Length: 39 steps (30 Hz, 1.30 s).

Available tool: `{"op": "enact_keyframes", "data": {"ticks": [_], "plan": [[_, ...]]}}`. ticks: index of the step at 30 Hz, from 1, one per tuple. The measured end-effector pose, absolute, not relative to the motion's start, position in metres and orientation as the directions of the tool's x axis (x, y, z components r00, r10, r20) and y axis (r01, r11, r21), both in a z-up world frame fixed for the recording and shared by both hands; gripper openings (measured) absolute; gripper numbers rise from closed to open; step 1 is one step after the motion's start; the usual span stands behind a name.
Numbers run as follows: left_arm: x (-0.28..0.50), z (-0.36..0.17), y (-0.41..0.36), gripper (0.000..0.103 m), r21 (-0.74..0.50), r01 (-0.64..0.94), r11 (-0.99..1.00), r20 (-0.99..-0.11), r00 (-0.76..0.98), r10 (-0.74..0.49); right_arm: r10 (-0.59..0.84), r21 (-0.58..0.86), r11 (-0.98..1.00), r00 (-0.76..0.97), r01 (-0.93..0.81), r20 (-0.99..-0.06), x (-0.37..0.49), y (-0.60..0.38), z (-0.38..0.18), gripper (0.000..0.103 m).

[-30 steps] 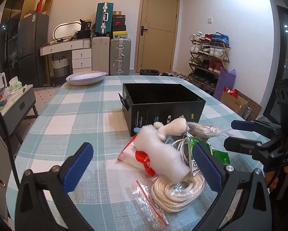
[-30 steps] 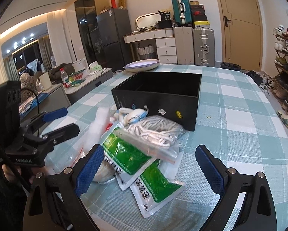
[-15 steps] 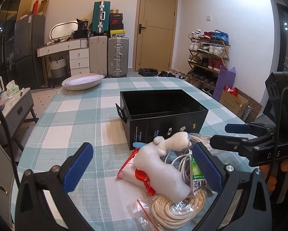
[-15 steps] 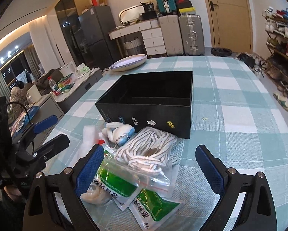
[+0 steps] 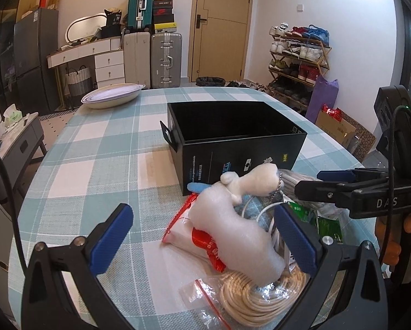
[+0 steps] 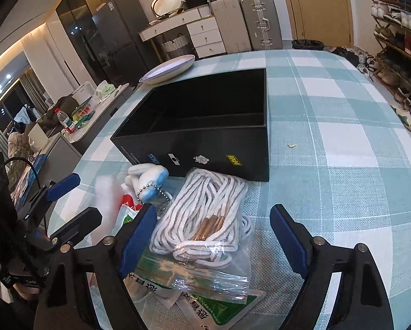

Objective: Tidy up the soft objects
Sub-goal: 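Grasp the white foam piece with the left tool while the right tool grasps the clear bag of white rope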

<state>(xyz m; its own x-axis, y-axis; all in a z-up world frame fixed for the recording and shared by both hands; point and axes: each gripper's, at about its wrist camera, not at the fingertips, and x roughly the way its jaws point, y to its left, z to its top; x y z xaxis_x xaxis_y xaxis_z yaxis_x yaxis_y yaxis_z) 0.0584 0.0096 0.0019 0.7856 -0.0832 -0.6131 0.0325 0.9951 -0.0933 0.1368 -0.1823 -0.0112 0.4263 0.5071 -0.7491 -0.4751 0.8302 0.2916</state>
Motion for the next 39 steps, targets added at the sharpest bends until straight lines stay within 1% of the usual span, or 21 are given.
{"op": "enact_keyframes", "data": {"ticks": [6,7,9,11,12,16,20,24,26,29,34,35,36,38,39], "plan": [[0.059,0.002,0.010,0.102,-0.095,0.039,0.995,-0.619,0.781,-0.090,0.548,0.352,0.805,0.372,-0.478,-0.749,0.144,-0.180,-0.019,0.079],[0.059,0.003,0.009,0.102,-0.095,0.040,0.995,-0.618,0.781,-0.091,0.560,0.368,0.798,0.360,-0.478,-0.746,0.145,-0.180,-0.020,0.075],[0.058,0.003,0.009,0.102,-0.095,0.042,0.995,-0.617,0.781,-0.092,0.558,0.372,0.802,0.363,-0.467,-0.746,0.147,-0.181,-0.021,0.072],[0.058,0.004,0.010,0.102,-0.098,0.042,0.994,-0.617,0.781,-0.094,0.555,0.374,0.804,0.360,-0.462,-0.750,0.147,-0.182,-0.022,0.063],[0.058,0.004,0.010,0.102,-0.098,0.042,0.994,-0.617,0.781,-0.094,0.562,0.383,0.800,0.354,-0.462,-0.748,0.148,-0.184,-0.023,0.062],[0.058,0.004,0.010,0.102,-0.095,0.041,0.995,-0.616,0.782,-0.091,0.572,0.385,0.795,0.369,-0.468,-0.733,0.142,-0.189,-0.020,0.053],[0.057,0.004,0.011,0.102,-0.100,0.041,0.994,-0.617,0.781,-0.094,0.570,0.376,0.802,0.408,-0.464,-0.713,0.134,-0.200,-0.017,0.048],[0.058,0.002,0.012,0.101,-0.112,0.045,0.993,-0.621,0.776,-0.106,0.584,0.381,0.798,0.441,-0.467,-0.681,0.127,-0.211,-0.013,0.047],[0.059,0.001,0.013,0.097,-0.126,0.046,0.991,-0.628,0.769,-0.115,0.603,0.393,0.786,0.451,-0.477,-0.658,0.123,-0.215,-0.012,0.046],[0.061,-0.001,0.015,0.095,-0.153,0.057,0.987,-0.632,0.762,-0.143,0.632,0.406,0.763,0.454,-0.502,-0.627,0.118,-0.218,-0.009,0.046],[0.064,-0.004,0.014,0.086,-0.180,0.096,0.979,-0.639,0.745,-0.190,0.649,0.408,0.747,0.444,-0.525,-0.617,0.113,-0.216,-0.006,0.046],[0.064,-0.005,0.012,0.079,-0.176,0.106,0.979,-0.642,0.741,-0.196,0.651,0.407,0.745,0.444,-0.528,-0.616,0.113,-0.216,-0.006,0.046],[0.065,-0.006,0.011,0.075,-0.173,0.111,0.979,-0.649,0.735,-0.197,0.652,0.406,0.744,0.443,-0.531,-0.615,0.113,-0.215,-0.006,0.046],[0.066,-0.007,0.009,0.059,-0.188,0.129,0.974,-0.648,0.729,-0.222,0.653,0.408,0.742,0.440,-0.531,-0.616,0.113,-0.214,-0.006,0.046],[0.066,-0.007,0.008,0.057,-0.191,0.136,0.972,-0.648,0.727,-0.229,0.654,0.408,0.742,0.440,-0.531,-0.616,0.113,-0.214,-0.006,0.046]]}}
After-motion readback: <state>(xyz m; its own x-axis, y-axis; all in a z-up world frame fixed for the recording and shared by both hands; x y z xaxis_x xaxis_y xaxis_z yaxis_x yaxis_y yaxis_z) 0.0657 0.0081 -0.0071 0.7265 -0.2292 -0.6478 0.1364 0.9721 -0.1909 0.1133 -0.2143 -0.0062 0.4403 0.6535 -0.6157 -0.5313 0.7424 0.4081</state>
